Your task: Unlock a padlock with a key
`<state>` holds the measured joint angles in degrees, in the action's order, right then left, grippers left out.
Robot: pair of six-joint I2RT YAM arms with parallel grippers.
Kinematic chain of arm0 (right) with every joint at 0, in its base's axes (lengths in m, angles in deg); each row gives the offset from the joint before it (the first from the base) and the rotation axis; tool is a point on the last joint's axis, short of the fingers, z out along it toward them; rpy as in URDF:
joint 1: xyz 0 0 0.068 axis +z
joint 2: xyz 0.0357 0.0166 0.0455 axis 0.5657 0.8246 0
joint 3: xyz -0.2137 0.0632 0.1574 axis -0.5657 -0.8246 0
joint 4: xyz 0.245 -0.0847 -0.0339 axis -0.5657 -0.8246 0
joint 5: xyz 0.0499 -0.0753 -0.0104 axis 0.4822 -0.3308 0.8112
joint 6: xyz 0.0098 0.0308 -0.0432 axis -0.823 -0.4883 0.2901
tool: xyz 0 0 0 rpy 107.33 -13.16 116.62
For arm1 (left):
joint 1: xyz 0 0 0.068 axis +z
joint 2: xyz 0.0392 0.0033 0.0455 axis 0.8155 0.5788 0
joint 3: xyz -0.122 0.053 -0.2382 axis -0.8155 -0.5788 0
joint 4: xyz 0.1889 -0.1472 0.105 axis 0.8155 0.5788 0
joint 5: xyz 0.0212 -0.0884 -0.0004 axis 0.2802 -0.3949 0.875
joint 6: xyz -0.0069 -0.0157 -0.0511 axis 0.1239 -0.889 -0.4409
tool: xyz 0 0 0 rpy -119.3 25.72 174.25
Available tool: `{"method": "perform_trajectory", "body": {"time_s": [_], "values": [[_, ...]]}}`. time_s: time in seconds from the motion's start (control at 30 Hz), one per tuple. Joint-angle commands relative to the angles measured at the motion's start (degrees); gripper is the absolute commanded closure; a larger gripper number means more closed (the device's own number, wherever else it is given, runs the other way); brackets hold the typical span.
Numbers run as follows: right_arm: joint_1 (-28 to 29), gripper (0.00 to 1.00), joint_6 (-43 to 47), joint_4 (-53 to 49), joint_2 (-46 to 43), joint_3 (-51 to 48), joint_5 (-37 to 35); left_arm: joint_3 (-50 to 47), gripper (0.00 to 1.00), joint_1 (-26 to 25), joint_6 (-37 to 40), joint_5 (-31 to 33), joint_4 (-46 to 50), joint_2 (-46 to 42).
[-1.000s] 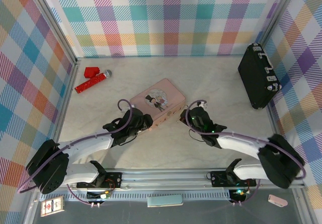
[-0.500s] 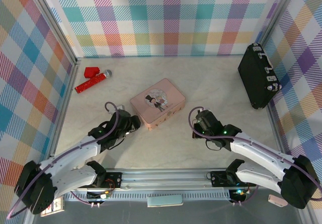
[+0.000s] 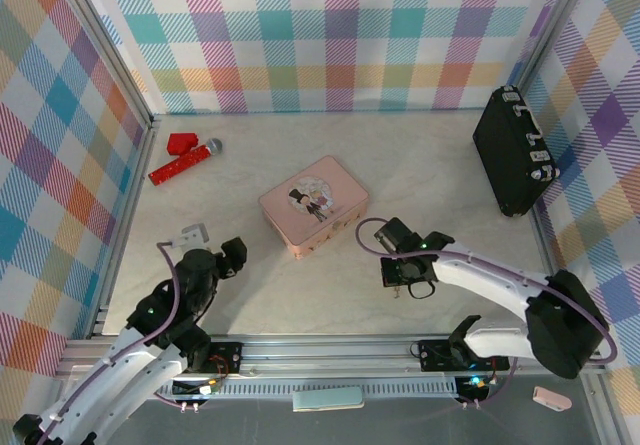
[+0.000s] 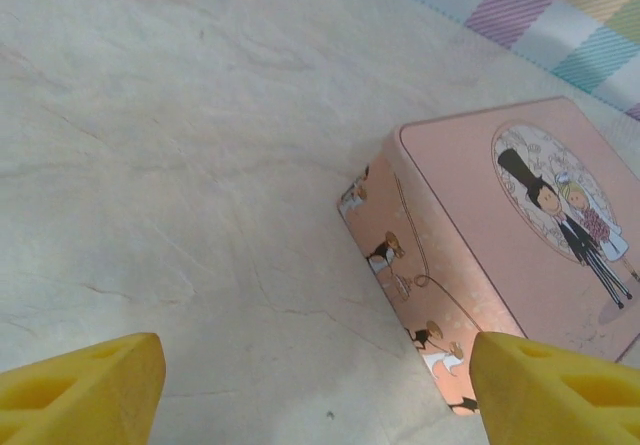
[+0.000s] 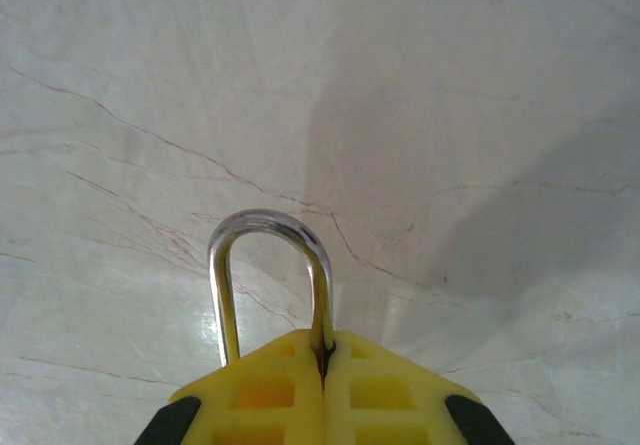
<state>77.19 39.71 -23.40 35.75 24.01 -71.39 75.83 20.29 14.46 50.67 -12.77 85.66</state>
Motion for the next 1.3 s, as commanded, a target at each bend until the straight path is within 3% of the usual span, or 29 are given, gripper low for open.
{"method": "perform_trajectory", "body": {"time_s": [0.0,0.6,1.1,1.27], "values": [[-0.2,1.00,0.9,-1.6,3.3,2.6,2.0,-0.8,0.18,0.3,3.3,2.4,3.7,-2.5],[-0.2,1.00,1.2,1.5,10.9,4.5,6.0,-1.6,0.16,0.3,5.0,2.3,3.0,-4.3],[-0.2,0.68,2.1,-4.0,3.9,6.0,4.9,-1.1,0.15,0.3,5.6,1.9,2.6,-3.0],[-0.2,0.60,4.4,-12.2,-5.2,10.8,0.7,8.8,0.15,0.3,3.3,4.6,10.6,4.5]]}}
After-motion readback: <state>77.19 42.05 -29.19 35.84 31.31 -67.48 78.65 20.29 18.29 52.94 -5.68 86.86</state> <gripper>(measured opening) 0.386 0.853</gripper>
